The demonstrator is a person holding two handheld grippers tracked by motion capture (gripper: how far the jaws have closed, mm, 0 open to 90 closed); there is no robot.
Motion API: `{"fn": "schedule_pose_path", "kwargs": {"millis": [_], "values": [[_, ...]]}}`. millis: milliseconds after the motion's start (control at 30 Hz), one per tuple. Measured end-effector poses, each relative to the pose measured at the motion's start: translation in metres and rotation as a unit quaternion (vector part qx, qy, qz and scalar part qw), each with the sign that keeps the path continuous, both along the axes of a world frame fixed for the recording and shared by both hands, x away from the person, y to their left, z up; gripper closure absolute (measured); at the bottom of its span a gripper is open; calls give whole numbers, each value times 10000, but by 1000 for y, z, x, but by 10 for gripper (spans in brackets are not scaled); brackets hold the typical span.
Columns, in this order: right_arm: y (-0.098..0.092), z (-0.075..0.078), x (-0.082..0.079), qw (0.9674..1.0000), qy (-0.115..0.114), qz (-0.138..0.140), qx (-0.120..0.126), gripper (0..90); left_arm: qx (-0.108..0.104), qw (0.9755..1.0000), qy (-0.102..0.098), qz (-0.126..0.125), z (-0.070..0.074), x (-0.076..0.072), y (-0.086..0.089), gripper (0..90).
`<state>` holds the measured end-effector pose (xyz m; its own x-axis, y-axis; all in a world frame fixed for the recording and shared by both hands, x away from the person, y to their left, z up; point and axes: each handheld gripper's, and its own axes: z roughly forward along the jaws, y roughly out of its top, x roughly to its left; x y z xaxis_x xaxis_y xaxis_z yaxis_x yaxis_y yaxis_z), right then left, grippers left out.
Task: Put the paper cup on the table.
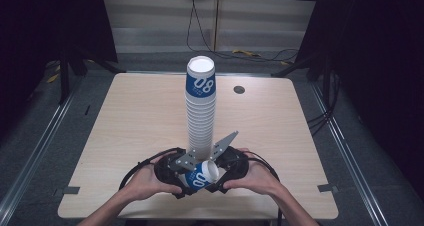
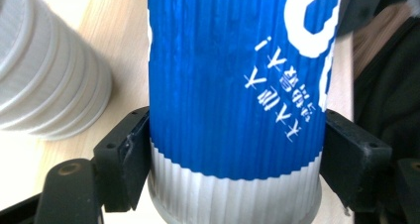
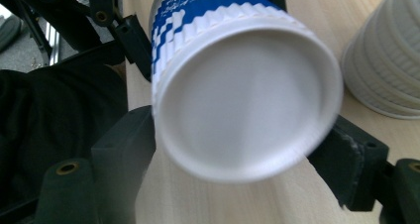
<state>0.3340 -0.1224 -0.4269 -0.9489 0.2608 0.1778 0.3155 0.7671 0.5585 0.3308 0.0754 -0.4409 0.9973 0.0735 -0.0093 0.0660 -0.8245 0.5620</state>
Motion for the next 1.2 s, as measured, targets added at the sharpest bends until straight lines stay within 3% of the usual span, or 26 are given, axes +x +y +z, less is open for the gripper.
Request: {"fn": "schedule_pose_path", "kwargs": {"millis": [100,167,267,333,433,633,833,1067,1200], "values": [[2,-2,-1,9999,55,96,-35,223,76,9999,4,-67,-2,-3,-4,223],[3,-2,-1,9999,58,129,-78,224,-12,10000,21,-80,1,-2,-4,223],[3,-1,-1,9998,161,137,-18,238,-19,9999,6,-129,4,-4,-3,224],[2,1,0,9996,183,122,161,249,14,9998,-20,-173,3,-5,-3,224],[1,4,0,9997,174,123,146,250,95,9997,-87,-217,-1,-8,-6,224],[3,2,-2,9994,169,187,222,283,62,9996,-125,-246,3,-8,-4,226],[2,2,-2,9995,150,163,215,291,-86,9995,-139,-285,2,-8,-1,220],[0,3,-2,9995,129,125,277,294,-449,9986,150,-223,1,1,7,200],[-1,3,-2,9994,127,73,328,295,-666,9975,202,-82,1,2,9,180]]}}
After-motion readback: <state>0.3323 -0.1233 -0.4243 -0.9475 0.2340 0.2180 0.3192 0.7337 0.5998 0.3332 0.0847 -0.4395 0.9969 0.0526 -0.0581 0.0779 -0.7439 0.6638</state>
